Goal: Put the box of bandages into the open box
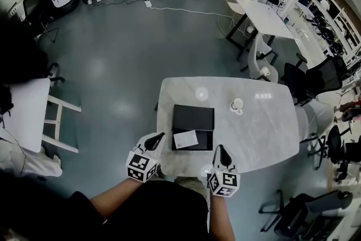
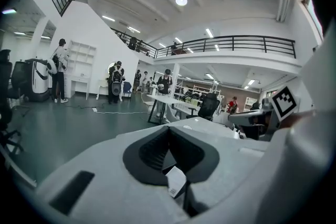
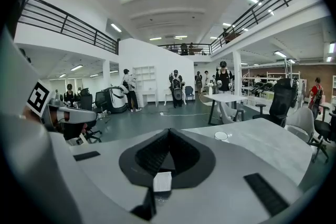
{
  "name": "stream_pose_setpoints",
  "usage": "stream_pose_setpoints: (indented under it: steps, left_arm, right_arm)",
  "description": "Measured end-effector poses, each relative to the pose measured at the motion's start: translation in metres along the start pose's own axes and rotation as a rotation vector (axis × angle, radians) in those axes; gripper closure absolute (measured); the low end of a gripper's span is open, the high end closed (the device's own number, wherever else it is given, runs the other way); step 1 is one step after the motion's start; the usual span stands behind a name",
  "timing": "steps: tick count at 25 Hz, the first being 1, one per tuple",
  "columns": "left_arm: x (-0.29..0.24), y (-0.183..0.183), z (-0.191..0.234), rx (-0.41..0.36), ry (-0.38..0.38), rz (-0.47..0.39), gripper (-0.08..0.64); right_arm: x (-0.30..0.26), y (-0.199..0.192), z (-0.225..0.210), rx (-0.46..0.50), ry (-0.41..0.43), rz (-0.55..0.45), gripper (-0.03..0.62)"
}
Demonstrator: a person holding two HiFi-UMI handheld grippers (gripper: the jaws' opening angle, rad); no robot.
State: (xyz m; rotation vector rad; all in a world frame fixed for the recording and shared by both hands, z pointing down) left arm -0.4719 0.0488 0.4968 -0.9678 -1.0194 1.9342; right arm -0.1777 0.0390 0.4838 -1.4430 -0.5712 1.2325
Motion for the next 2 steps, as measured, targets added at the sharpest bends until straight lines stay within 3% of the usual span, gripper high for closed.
stream_pose_setpoints:
  steps: [2]
  left_arm:
    - [0.0026, 0.0001, 0.0051, -0.001, 0.011, 0.002, 0.543]
  right_arm:
    - [-0.0044, 0.0012, 0.0041, 0.015, 0.009, 0.011, 0.580]
Point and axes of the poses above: the fingertips, and each gripper's own axes: x backward along the fingers, z to its left, y out of its top, the point moved 9 cm from there along x, backward along the fingers, and after that the axes turned 12 degrees about x, right-handed, at the moved point
